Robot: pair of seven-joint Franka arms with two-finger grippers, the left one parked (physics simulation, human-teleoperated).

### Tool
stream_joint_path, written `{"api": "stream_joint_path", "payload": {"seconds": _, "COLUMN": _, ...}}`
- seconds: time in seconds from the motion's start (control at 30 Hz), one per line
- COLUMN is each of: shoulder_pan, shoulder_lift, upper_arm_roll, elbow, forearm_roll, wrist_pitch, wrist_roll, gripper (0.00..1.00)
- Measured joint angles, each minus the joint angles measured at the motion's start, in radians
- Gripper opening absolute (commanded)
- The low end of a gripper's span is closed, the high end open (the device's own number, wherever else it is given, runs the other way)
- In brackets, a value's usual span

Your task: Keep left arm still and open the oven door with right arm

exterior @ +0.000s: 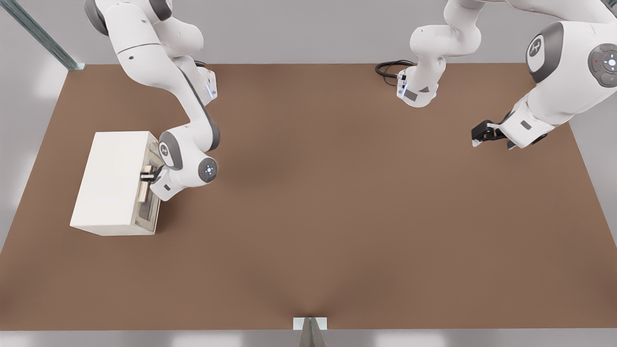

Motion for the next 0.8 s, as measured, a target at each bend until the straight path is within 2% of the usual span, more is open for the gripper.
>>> {"api": "stream_joint_path", "payload": {"seconds": 0.8, "shoulder_pan": -0.062, "shoulder_lift": 0.042, "upper_arm_roll": 0.0, "elbow": -0.039, "forearm_roll": -0.074, "wrist_pitch": 0.114, "wrist_roll": 0.146, "gripper": 0.21}}
